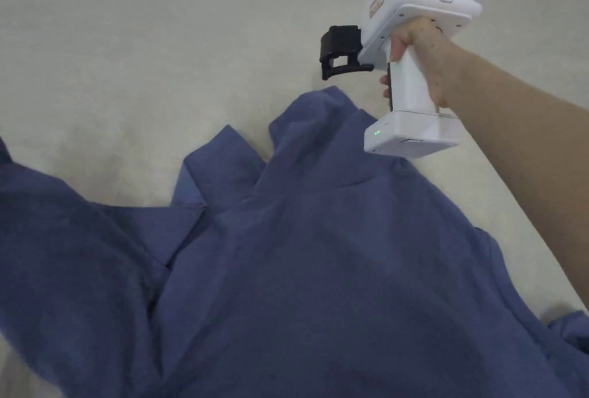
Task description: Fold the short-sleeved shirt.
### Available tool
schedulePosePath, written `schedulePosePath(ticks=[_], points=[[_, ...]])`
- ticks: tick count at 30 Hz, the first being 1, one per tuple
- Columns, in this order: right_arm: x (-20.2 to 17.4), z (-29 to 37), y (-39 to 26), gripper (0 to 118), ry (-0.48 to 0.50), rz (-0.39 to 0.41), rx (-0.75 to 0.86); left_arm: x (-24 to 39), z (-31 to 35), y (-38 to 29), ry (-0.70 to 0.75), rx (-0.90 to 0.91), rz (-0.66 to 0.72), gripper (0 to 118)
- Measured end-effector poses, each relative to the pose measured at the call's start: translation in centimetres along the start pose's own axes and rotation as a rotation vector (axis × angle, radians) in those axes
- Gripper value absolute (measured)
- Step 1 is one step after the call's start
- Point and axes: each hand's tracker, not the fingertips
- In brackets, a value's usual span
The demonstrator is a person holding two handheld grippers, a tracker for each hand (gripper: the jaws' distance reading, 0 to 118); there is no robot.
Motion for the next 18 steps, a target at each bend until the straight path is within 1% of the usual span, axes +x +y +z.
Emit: schedulePosePath(ticks=[3, 5, 6, 9, 10, 12, 13, 15, 16, 17, 18], points=[[-0.8, -2.1, 0.4, 101, 0.007, 0.014, -0.038, -0.3, -0.3, -0.2, 0.001, -0.007, 0.008, 0], [-0.9, -3.3, 0.6, 95, -0.002, 0.026, -0.057, -0.5, -0.4, -0.3, -0.004, -0.011, 0.015, 0], [-0.9, -3.7, 0.6, 89, -0.006, 0.031, -0.064, -0.5, -0.4, -0.3, -0.005, -0.012, 0.016, 0], [-0.7, -4.4, 0.6, 82, -0.019, 0.028, -0.091, -0.6, -0.5, -0.4, -0.005, -0.014, 0.01, 0], [-0.7, -4.5, 0.5, 76, -0.03, 0.034, -0.09, -0.6, -0.5, -0.4, -0.005, -0.014, 0.011, 0], [-0.6, -4.3, 0.4, 72, -0.028, 0.05, -0.09, -0.6, -0.6, -0.5, -0.011, -0.016, 0.011, 0], [-0.6, -4.0, 0.4, 65, -0.041, 0.061, -0.088, -0.6, -0.6, -0.5, -0.011, -0.017, 0.012, 0], [-0.6, -3.6, 0.4, 37, -0.062, 0.06, -0.083, -0.7, -0.6, -0.6, -0.008, -0.02, 0.012, 0], [-0.5, -3.4, 0.4, 11, -0.059, 0.063, -0.081, -0.8, -0.6, -0.6, -0.007, -0.019, 0.018, 0], [-0.6, -3.3, 0.4, 2, -0.092, 0.057, -0.074, -0.9, -0.6, -0.7, -0.006, -0.02, 0.021, 0], [-0.5, -3.2, 0.3, 2, -0.06, 0.05, -0.073, -0.9, -0.6, -0.6, -0.004, -0.02, 0.023, 0]])
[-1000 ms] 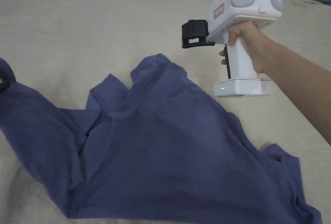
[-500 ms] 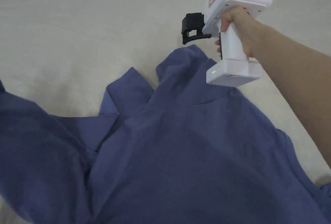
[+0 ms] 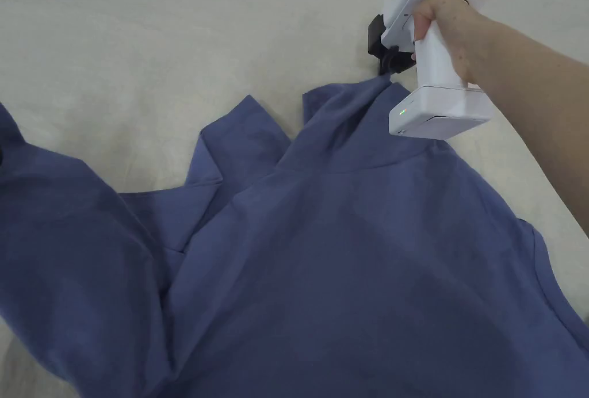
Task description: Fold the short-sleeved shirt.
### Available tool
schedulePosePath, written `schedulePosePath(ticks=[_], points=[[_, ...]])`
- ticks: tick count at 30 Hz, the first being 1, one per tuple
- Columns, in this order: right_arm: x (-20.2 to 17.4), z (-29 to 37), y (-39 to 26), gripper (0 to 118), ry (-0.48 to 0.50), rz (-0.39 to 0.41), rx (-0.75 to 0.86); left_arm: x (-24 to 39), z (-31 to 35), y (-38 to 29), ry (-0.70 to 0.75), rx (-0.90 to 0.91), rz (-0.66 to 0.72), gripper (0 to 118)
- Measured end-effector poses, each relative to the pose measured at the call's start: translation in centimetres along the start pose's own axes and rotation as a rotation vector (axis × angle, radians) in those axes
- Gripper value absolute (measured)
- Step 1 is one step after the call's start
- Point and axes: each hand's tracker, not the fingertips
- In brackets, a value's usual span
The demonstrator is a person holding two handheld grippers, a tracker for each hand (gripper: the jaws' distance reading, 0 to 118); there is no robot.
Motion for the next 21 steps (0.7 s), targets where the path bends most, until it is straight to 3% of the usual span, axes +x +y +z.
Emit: schedulePosePath(ticks=[9, 21], points=[[0.5, 3.2, -0.1, 0, 0.001, 0.003, 0.046, -0.8, 0.1, -0.1, 0.039, -0.006, 0.005, 0], [2.0, 16.1, -2.6, 0, 0.085, 0.057, 0.176, -0.2, 0.7, 0.1, 0.074, -0.011, 0.012, 0]])
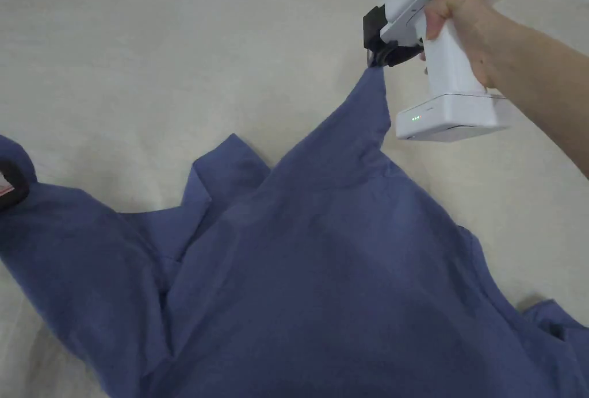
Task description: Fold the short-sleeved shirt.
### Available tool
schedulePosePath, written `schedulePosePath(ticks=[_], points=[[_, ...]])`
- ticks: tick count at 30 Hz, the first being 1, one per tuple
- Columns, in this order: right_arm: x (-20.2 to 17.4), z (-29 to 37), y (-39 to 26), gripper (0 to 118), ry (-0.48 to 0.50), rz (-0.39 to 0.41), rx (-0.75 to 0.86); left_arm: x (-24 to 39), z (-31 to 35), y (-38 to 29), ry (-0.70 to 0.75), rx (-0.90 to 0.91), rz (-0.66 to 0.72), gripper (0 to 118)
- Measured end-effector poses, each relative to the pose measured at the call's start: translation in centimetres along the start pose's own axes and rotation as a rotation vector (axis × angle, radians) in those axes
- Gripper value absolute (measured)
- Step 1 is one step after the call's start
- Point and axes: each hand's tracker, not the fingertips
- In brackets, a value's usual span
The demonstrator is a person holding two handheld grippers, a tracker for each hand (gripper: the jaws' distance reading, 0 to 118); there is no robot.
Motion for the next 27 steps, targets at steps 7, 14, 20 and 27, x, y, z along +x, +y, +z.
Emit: schedulePosePath(ticks=[7, 14, 20, 27], points=[[2.4, 12.4, -2.3, 0, 0.026, -0.018, 0.147, 1.8, 2.5, 1.9, -0.031, 0.058, -0.009, 0], [6.1, 24.1, -7.2, 0, 0.02, -0.051, 0.281, 3.8, 5.7, 4.1, -0.05, 0.144, -0.026, 0], [11.0, 31.9, -12.3, 0, -0.007, -0.109, 0.386, 4.8, 8.1, 5.5, -0.066, 0.201, -0.026, 0], [15.2, 39.9, -18.0, 0, -0.056, -0.193, 0.505, 5.5, 10.4, 7.6, -0.08, 0.265, 0.012, 0]])
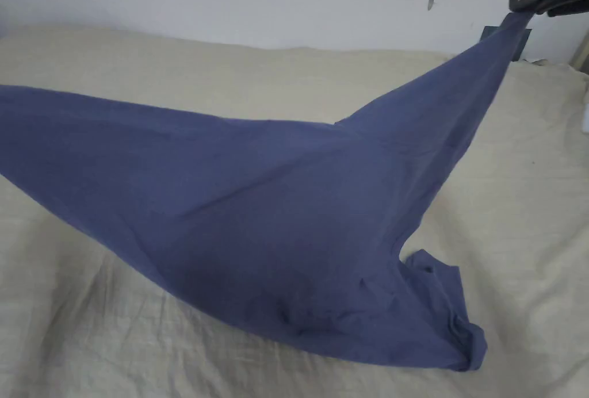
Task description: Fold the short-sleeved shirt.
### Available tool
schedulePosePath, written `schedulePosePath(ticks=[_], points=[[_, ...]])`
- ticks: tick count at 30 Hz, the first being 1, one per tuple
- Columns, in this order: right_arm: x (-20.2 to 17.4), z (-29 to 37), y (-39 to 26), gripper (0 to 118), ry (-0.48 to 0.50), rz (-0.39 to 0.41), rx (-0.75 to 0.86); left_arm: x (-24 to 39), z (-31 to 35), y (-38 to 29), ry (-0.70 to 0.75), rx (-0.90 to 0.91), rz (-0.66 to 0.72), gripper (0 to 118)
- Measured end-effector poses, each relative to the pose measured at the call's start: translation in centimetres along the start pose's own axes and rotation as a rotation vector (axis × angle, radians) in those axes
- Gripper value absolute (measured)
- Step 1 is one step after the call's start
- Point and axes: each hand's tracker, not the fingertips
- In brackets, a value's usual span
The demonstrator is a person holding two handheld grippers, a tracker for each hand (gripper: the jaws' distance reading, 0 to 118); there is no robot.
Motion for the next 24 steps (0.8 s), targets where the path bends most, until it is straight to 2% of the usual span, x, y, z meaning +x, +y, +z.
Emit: schedulePosePath(ticks=[5, 13, 19, 24], points=[[2.0, 5.5, 1.0, 0, -0.042, -0.02, 0.091, 2.0, 0.9, 2.8, -0.03, 0.058, -0.001, 0], [2.0, 13.3, 3.9, 0, -0.082, -0.006, 0.248, 7.2, 2.9, 7.1, -0.066, 0.175, -0.066, 0], [1.1, 15.3, 6.8, 0, -0.128, 0.001, 0.305, 10.6, 2.4, 10.9, -0.057, 0.196, -0.122, 0], [1.2, 14.3, 12.0, 0, -0.191, 0.022, 0.342, 13.6, -0.8, 14.5, -0.01, 0.162, -0.154, 0]])
